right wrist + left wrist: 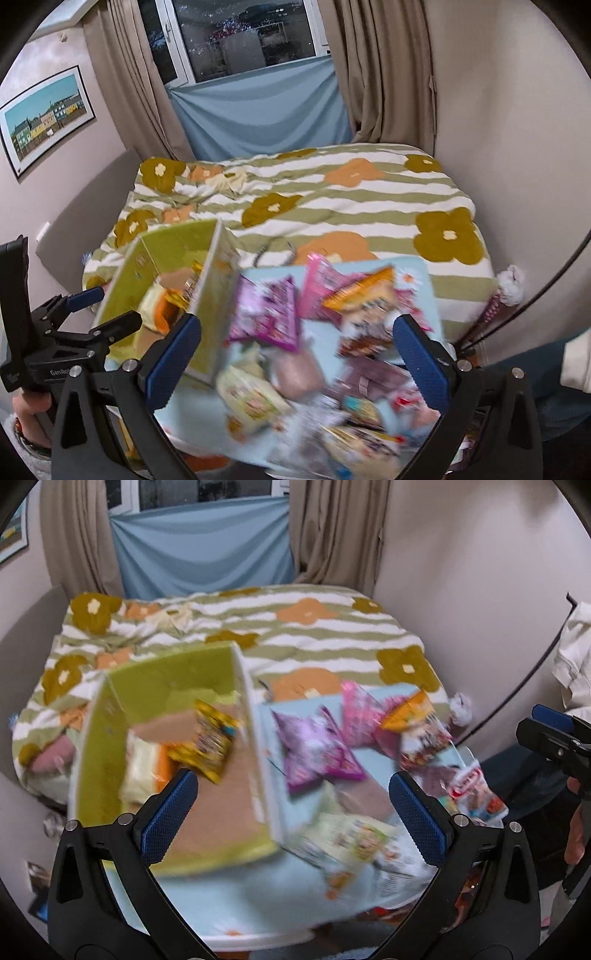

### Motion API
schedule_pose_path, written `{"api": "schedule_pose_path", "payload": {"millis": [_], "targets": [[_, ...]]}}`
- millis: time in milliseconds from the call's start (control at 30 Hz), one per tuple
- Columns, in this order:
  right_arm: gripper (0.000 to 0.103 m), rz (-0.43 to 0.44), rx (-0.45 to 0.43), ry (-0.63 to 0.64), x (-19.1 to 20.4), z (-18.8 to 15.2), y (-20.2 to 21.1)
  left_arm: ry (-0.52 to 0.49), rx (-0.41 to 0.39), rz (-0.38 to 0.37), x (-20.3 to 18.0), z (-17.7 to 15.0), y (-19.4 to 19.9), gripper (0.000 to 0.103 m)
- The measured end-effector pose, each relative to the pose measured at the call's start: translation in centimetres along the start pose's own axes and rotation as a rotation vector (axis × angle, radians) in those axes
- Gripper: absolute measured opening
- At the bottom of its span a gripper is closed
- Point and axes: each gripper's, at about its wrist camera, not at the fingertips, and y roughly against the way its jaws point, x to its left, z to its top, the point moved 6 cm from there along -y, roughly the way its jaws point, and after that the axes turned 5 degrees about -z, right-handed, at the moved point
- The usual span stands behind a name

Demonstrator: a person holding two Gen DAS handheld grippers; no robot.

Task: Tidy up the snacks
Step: 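Move both grippers back to the snack pile on the table, then grasp the white corn-roll bag with the left gripper while the right gripper grasps the Oishi bag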

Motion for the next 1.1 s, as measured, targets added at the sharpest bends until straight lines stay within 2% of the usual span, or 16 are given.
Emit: {"api": "schedule_pose_path", "payload": {"millis": [100, 233, 467, 667, 767, 867, 1033, 1100], "targets": [[0.103, 0.009, 0.021, 0.028, -2.6, -2.2, 0.3, 0.03, 0.035, -0.004, -2.7, -2.2, -1.2, 0.103], [0.103, 0.075, 0.064, 0.058, -5.3, -5.1, 0.0, 0.065, 0.085, -0.025, -5.9, -5.7, -2.7, 0.103], [0.103, 0.16, 0.131, 0.156, -6.7, -10.0, -1.7, 0.127, 0.182, -0.062, -8.9, -10.7, -6.7, 0.102], [0.103, 0.209, 0.201, 0.177, -7.6, -13.6, -4.2, 0.145, 0.226, -0.06, -9.9, -12.4, -10.1, 0.098], [0.103, 0.224, 0.217, 0.189, -7.9, -14.4, -5.0, 0.127, 0.249, -0.054, -10.4, -13.2, -11.5, 0.097], [0.103, 0.231, 0.227, 0.214, -8.0, -15.1, -5.7, 0.126, 0.275, -0.063, -10.9, -13.7, -12.6, 0.091], [0.103, 0.241, 0.237, 0.233, -8.6, -15.7, -6.7, 0.134, 0.301, -0.086, -11.4, -14.4, -13.6, 0.089], [0.103, 0.252, 0.236, 0.25, -8.6, -15.9, -6.9, 0.113, 0.31, -0.072, -11.5, -14.6, -13.8, 0.084]]}}
